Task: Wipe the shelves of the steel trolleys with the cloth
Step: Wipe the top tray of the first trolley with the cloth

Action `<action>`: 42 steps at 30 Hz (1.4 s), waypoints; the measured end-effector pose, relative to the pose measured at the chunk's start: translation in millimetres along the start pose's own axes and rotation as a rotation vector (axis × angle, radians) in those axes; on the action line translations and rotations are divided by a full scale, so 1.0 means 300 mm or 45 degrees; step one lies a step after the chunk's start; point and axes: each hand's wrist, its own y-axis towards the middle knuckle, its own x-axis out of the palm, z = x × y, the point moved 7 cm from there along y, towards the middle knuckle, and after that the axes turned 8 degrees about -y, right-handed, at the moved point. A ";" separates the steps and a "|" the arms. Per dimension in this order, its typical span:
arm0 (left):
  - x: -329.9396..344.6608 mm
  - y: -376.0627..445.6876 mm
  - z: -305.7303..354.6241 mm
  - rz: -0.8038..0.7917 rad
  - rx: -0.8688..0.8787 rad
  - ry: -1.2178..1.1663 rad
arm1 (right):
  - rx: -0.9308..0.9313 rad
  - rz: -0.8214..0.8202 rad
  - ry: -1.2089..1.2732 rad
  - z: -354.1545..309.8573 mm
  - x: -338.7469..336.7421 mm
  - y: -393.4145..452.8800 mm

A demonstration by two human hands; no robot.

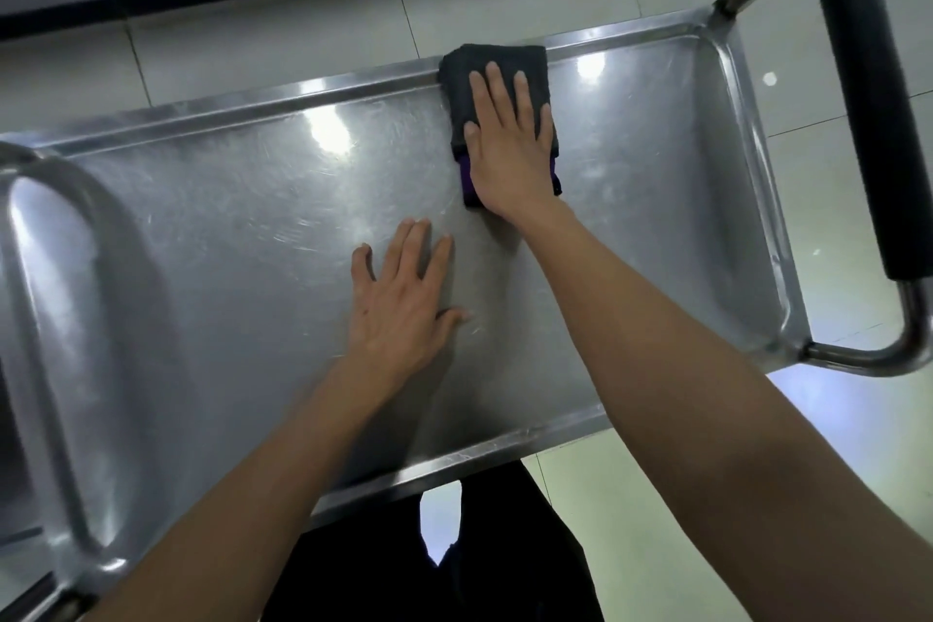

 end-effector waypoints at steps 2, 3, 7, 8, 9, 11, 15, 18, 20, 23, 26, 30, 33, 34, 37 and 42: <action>-0.002 0.004 -0.007 0.019 -0.005 0.000 | -0.021 -0.027 0.008 0.011 0.012 -0.062; -0.002 0.007 -0.009 0.021 -0.003 0.002 | -0.028 -0.037 0.011 0.019 0.018 -0.098; 0.012 0.012 -0.012 -0.032 -0.029 -0.016 | -0.062 -0.058 0.025 0.064 0.051 -0.274; 0.017 0.011 -0.007 -0.042 -0.049 -0.049 | -0.073 -0.064 0.027 0.078 0.062 -0.325; 0.021 0.008 0.001 -0.047 -0.069 -0.085 | -0.083 -0.074 0.028 0.094 0.075 -0.377; 0.022 -0.003 0.019 -0.032 -0.112 -0.118 | -0.102 -0.087 0.025 0.121 0.103 -0.489; 0.019 -0.034 0.038 -0.006 -0.231 -0.114 | -0.138 -0.110 0.022 0.149 0.155 -0.715; 0.029 -0.056 0.047 0.003 -0.298 -0.181 | -0.150 -0.134 0.014 0.162 0.191 -0.864; 0.028 -0.072 0.049 0.031 -0.329 -0.206 | -0.169 -0.135 0.002 0.166 0.210 -0.957; 0.019 -0.095 0.043 0.062 -0.393 -0.227 | -0.201 -0.124 -0.022 0.168 0.231 -1.062; 0.021 -0.123 0.032 0.057 -0.468 -0.257 | -0.215 -0.122 -0.034 0.158 0.238 -1.098; 0.026 -0.145 0.014 0.082 -0.500 -0.237 | -0.189 -0.119 -0.064 0.141 0.241 -1.106; 0.018 -0.141 -0.004 0.078 -0.461 -0.139 | -0.173 -0.113 -0.081 0.120 0.235 -1.081; 0.014 -0.142 -0.015 0.084 -0.449 -0.123 | -0.177 -0.114 -0.082 0.109 0.233 -1.064; -0.001 -0.142 -0.059 0.131 -0.391 -0.117 | -0.173 -0.094 -0.088 0.075 0.213 -0.992; -0.026 -0.147 -0.113 0.203 -0.238 -0.080 | -0.197 -0.022 -0.109 -0.013 0.174 -0.811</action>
